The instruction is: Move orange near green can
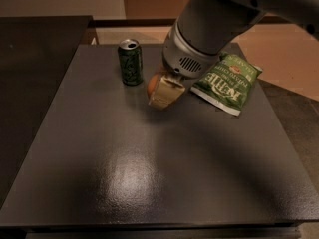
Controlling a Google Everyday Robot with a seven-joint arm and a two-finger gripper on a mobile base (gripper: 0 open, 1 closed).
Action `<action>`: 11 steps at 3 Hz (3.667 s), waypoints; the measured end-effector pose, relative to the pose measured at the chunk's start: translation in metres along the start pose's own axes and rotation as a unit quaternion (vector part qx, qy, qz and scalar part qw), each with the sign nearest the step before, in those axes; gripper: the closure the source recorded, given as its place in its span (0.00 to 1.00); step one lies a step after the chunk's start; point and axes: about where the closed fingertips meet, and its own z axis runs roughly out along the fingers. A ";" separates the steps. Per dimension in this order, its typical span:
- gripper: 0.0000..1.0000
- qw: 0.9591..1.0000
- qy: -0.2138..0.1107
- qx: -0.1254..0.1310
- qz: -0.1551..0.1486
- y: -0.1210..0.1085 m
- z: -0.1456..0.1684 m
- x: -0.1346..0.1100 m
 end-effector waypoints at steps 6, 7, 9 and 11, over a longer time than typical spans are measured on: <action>0.82 0.995 -0.012 0.011 0.103 -0.121 0.097 0.027; 0.59 0.995 -0.024 0.001 0.098 -0.120 0.105 0.025; 0.12 0.995 -0.023 -0.001 0.096 -0.118 0.108 0.024; 0.00 0.995 -0.023 -0.003 0.096 -0.117 0.109 0.023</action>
Offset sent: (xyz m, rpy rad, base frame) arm 0.1312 -0.0363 -0.0292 0.0332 -0.0089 -0.2476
